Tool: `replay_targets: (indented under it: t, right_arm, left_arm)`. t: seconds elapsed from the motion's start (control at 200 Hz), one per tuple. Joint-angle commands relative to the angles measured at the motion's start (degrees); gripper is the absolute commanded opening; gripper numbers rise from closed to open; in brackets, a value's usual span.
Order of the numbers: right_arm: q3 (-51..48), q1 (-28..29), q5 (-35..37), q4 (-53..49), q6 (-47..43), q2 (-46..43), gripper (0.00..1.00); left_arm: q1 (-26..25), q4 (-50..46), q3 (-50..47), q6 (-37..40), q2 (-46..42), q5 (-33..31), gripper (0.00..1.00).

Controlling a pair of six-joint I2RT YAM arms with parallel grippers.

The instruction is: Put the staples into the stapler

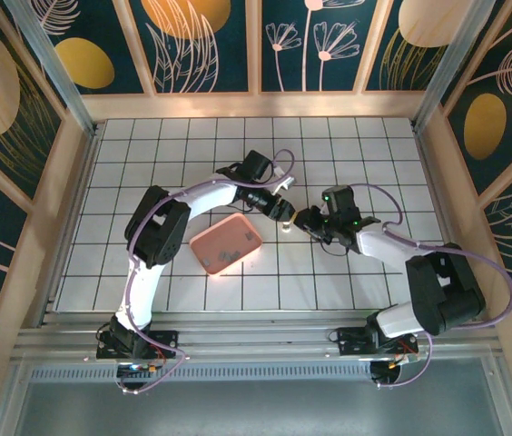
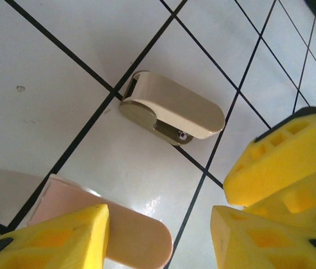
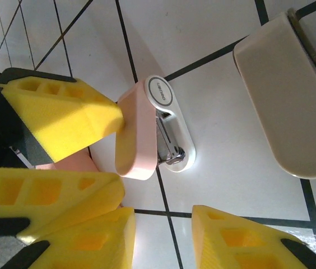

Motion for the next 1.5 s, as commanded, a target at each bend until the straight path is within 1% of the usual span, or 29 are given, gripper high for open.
replay_targets:
  t: [0.0,0.07,0.21,0.325,0.575,0.796,1.031,1.161,1.276,1.396,1.496]
  right_arm:
    - [2.7,-0.3,0.7,-1.7,-1.0,-1.0,0.36]
    - [4.0,0.1,0.3,-2.1,-1.4,0.4,0.37]
    - [6.4,0.2,0.1,-2.1,-2.4,3.3,0.37]
    - [9.1,0.0,-0.1,-2.5,-3.6,5.8,0.37]
    - [12.9,-0.3,0.1,-3.3,-5.5,10.7,0.37]
    - [10.1,0.1,-1.2,-1.2,-5.2,14.2,0.32]
    - [4.7,1.4,2.6,-3.8,-6.5,15.5,0.25]
    - [4.9,1.7,4.0,-5.3,-6.9,15.0,0.24]
    - [4.7,2.7,6.3,-7.1,-7.5,16.3,0.22]
    - [2.1,3.3,7.3,-6.3,-6.4,17.8,0.18]
    - [1.2,3.3,6.7,-4.9,-6.5,18.6,0.18]
  left_arm:
    - [0.3,2.4,-2.2,-0.8,-4.1,-1.2,0.55]
    - [0.7,4.4,-4.0,-3.2,-6.1,-3.9,0.60]
    - [2.1,10.6,-8.4,-9.0,-10.3,-6.7,0.60]
    - [2.5,11.6,-10.0,-9.5,-12.4,-7.9,0.60]
    - [2.6,11.3,-11.0,-9.9,-12.6,-8.5,0.60]
    - [2.9,11.4,-11.5,-10.1,-13.2,-9.1,0.60]
    - [3.5,11.7,-12.8,-10.5,-14.5,-10.1,0.60]
    - [3.8,12.0,-13.7,-11.3,-15.8,-11.5,0.60]
    - [4.0,12.7,-14.8,-11.9,-16.8,-11.9,0.60]
    - [4.1,13.6,-16.1,-12.6,-17.8,-12.6,0.60]
    - [4.1,14.0,-17.2,-12.9,-18.5,-12.9,0.60]
